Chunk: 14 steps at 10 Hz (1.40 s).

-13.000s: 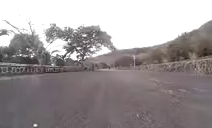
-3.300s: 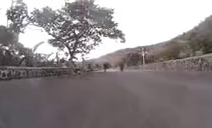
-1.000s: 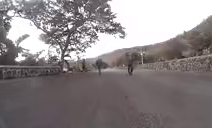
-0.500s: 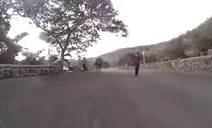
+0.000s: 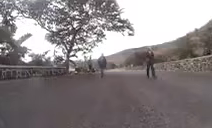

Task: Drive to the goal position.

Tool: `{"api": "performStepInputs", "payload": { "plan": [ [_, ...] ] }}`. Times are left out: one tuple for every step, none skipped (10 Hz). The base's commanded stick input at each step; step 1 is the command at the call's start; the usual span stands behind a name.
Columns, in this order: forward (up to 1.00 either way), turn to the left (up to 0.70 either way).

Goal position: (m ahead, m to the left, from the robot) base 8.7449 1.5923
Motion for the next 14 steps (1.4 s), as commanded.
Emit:
{"api": "performStepInputs", "payload": {
  "plan": [
    [0.70,0.10],
    [0.70,0.00],
    [0.70,0.00],
    [0.70,0.00],
    [0.70,0.00],
    [0.70,0.00],
    [0.70,0.00],
    [0.70,0.00],
    [0.70,0.00],
    [0.70,0.00],
    [0.70,0.00],
    [0.70,0.00],
    [0.70,0.00],
    [0.70,0.00]
  ]
}}
